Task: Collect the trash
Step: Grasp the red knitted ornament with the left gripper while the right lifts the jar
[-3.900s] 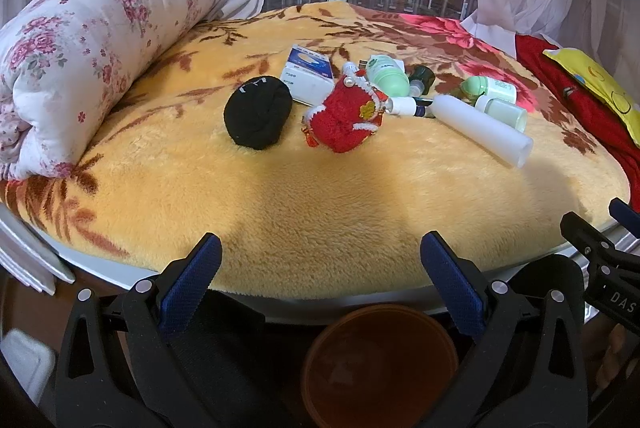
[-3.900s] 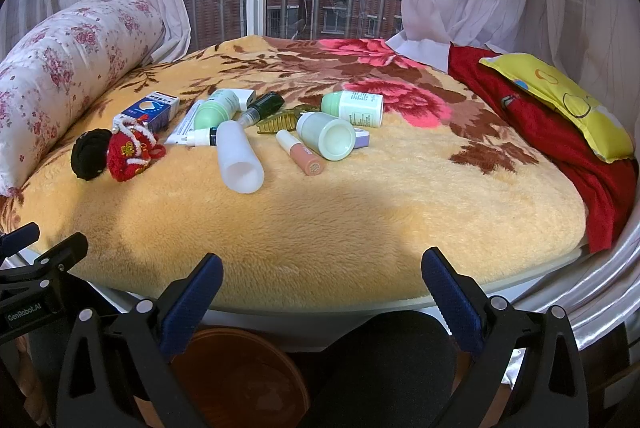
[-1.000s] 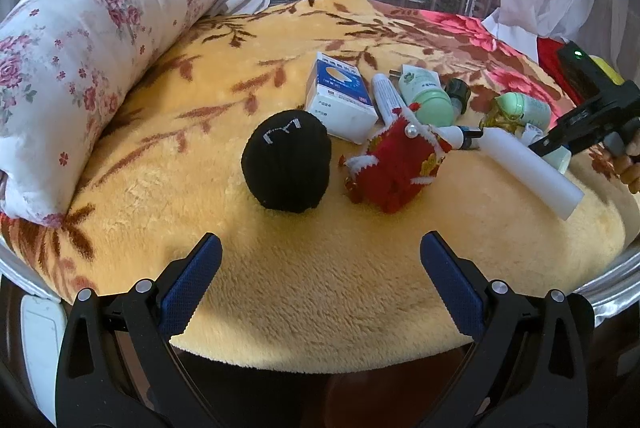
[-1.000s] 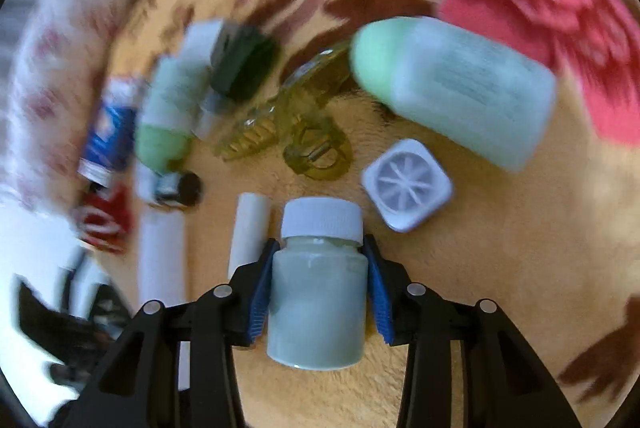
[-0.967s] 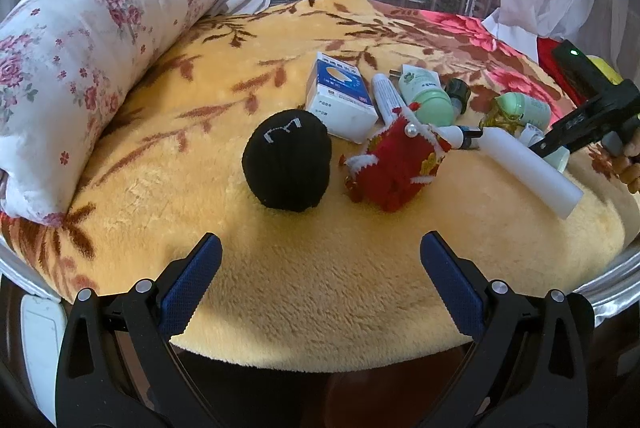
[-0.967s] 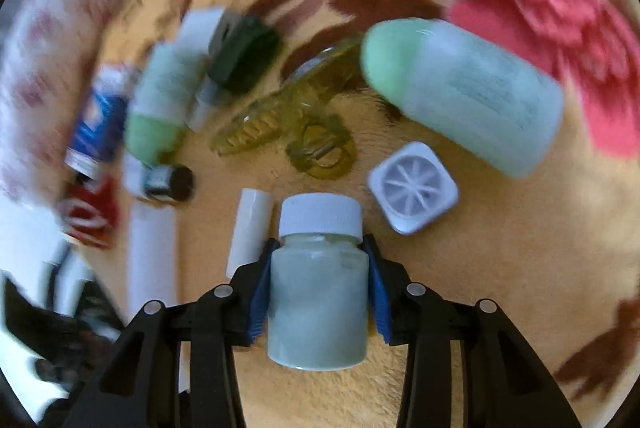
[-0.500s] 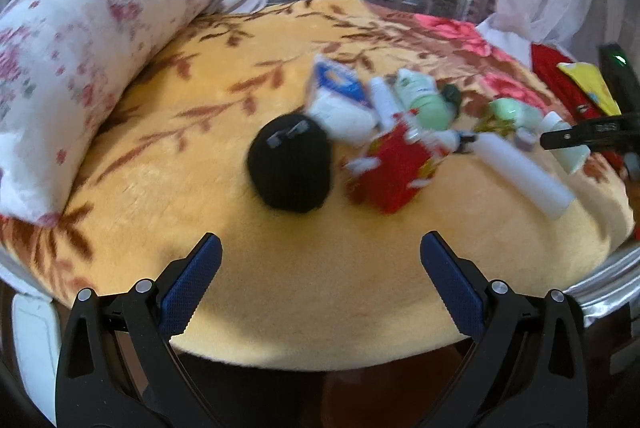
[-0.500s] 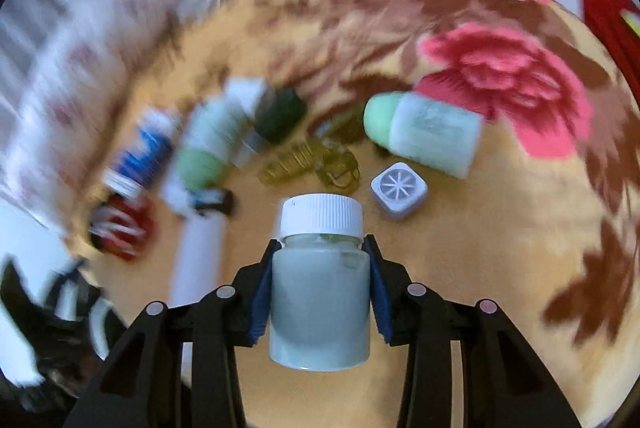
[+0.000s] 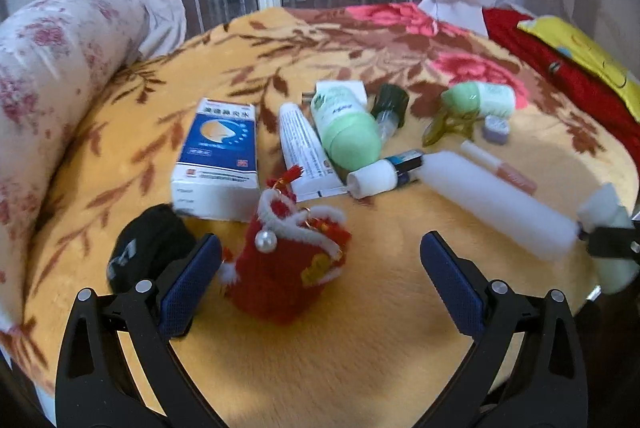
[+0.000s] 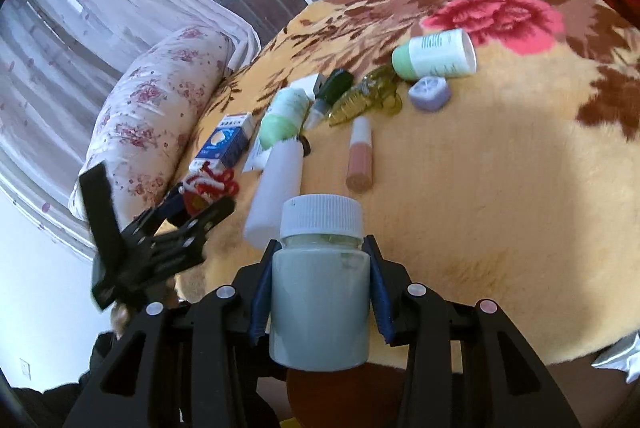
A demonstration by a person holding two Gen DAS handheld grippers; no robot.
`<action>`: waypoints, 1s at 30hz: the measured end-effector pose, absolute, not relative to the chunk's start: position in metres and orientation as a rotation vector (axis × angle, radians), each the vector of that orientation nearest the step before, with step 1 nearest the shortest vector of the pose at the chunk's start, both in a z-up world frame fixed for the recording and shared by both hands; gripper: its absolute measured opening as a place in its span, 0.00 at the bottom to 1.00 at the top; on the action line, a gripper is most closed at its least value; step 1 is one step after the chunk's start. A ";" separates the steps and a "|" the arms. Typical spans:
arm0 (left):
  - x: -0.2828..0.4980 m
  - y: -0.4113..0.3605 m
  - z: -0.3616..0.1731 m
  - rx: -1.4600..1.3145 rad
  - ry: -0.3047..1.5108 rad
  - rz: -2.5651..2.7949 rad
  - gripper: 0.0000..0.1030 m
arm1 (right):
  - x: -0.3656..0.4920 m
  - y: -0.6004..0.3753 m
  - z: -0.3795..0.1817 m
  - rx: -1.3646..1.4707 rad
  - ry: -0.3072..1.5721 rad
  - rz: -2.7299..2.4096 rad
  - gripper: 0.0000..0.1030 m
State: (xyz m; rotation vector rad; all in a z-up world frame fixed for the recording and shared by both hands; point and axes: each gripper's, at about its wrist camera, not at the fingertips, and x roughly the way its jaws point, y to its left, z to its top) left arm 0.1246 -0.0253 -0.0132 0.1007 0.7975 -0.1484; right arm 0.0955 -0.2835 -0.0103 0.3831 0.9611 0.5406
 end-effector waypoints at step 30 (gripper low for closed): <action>0.089 0.010 0.113 0.035 0.454 -0.219 0.16 | 0.081 -0.257 0.033 0.292 0.801 0.538 0.40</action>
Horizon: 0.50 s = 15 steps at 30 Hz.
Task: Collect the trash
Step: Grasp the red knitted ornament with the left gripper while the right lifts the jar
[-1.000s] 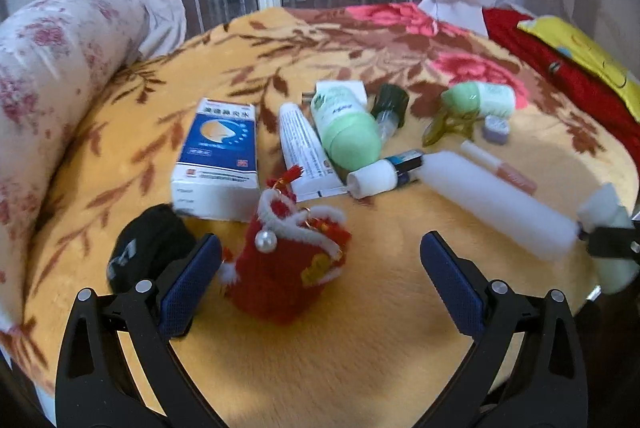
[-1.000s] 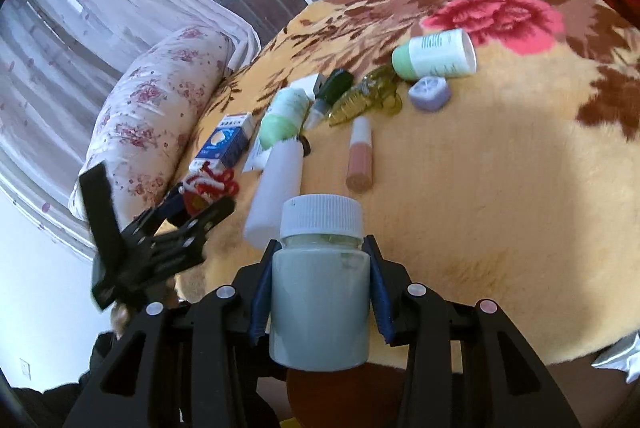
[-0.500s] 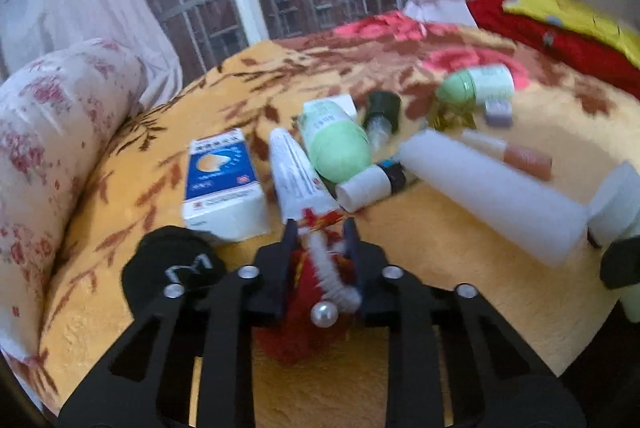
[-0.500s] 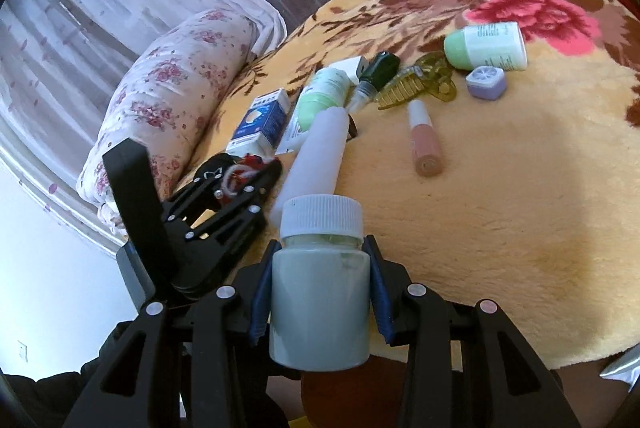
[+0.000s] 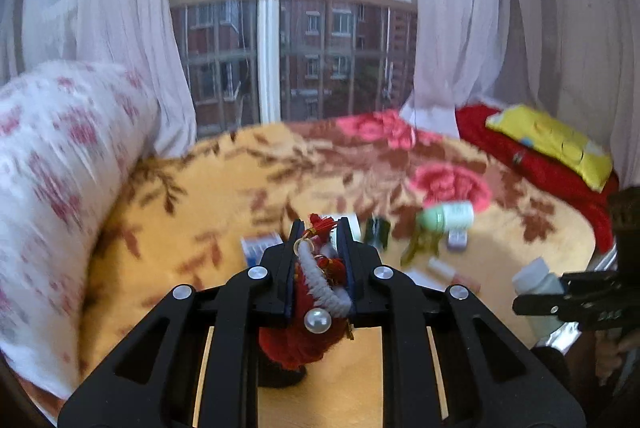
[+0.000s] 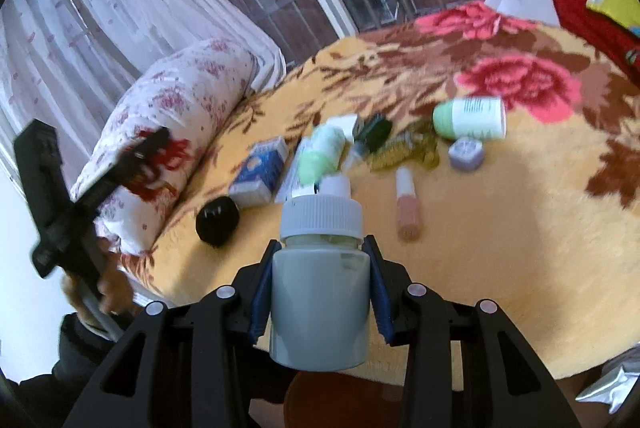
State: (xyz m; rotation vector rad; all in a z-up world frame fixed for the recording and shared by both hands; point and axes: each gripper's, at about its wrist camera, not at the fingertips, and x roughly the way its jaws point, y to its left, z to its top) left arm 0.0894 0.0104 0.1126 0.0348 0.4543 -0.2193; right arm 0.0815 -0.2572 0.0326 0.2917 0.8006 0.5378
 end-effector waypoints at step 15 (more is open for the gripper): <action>-0.043 -0.027 0.055 0.042 0.551 -0.159 0.16 | -0.022 -0.231 0.036 0.120 0.757 0.556 0.40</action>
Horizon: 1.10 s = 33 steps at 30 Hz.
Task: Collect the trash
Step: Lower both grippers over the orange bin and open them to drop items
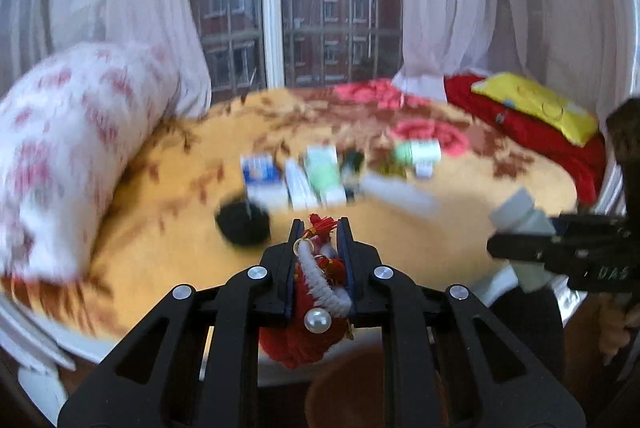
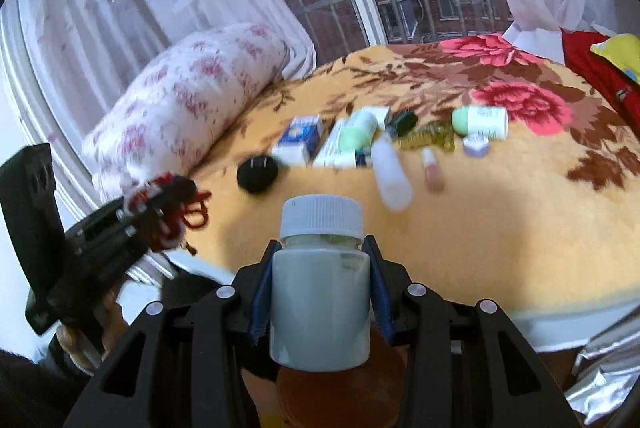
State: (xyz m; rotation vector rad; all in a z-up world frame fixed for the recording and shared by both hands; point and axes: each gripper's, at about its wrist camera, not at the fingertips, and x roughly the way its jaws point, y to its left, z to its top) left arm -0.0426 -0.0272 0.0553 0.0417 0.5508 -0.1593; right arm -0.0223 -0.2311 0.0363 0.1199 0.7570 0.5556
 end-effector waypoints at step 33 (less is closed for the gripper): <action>-0.043 -0.035 -0.089 0.003 1.028 -0.133 0.85 | -0.046 -0.216 -0.090 0.057 1.062 0.451 0.66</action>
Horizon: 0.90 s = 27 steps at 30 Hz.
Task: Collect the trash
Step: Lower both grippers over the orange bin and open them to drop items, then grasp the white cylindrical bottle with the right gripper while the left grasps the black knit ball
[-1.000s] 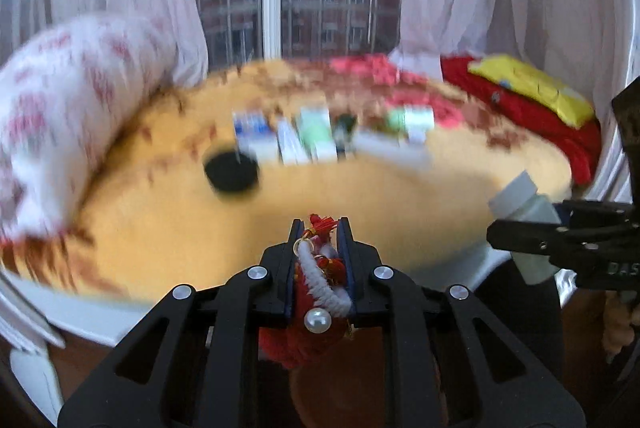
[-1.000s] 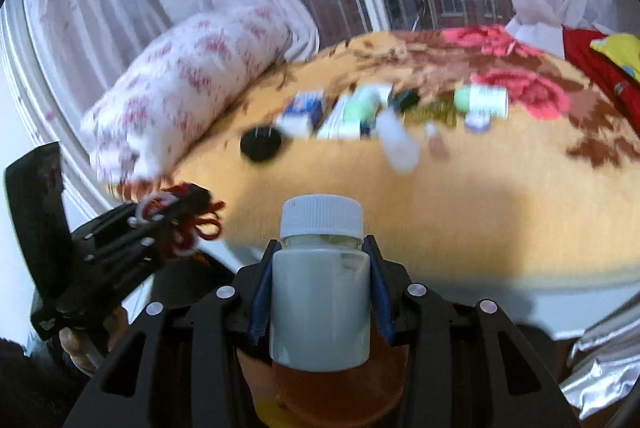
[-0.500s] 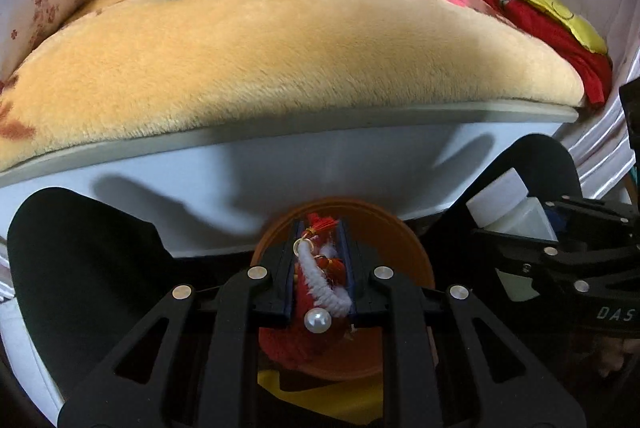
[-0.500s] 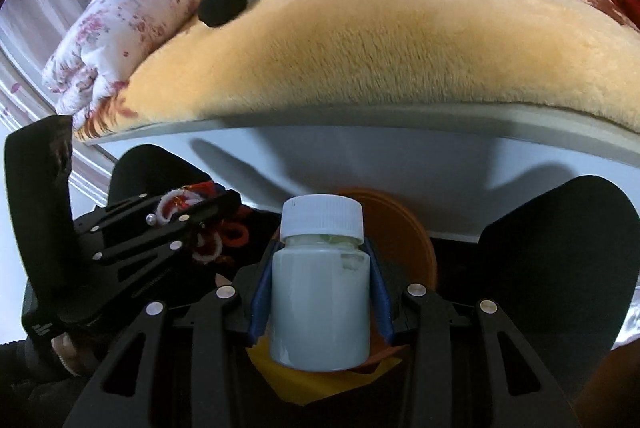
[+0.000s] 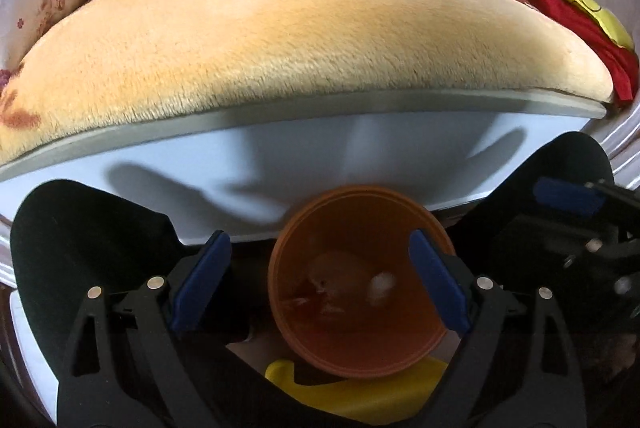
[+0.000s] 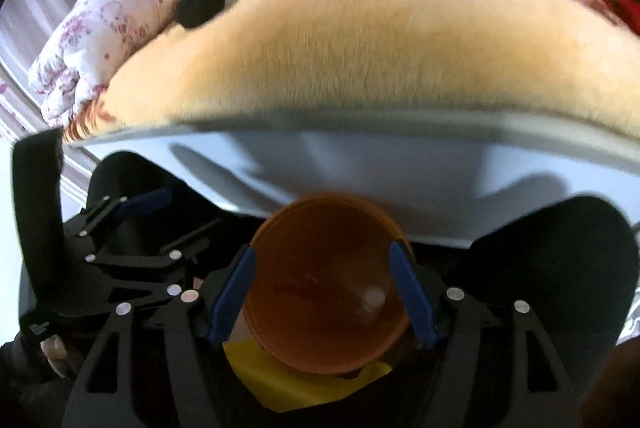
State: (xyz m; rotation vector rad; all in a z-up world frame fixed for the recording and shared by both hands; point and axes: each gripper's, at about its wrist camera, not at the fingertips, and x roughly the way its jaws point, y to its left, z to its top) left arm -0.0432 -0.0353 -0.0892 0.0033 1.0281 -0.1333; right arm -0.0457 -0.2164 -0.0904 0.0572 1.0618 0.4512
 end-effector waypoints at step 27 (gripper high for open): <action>-0.023 -0.037 -0.051 0.114 0.955 -0.060 0.86 | 0.194 -0.174 -0.028 -0.119 1.270 0.445 0.61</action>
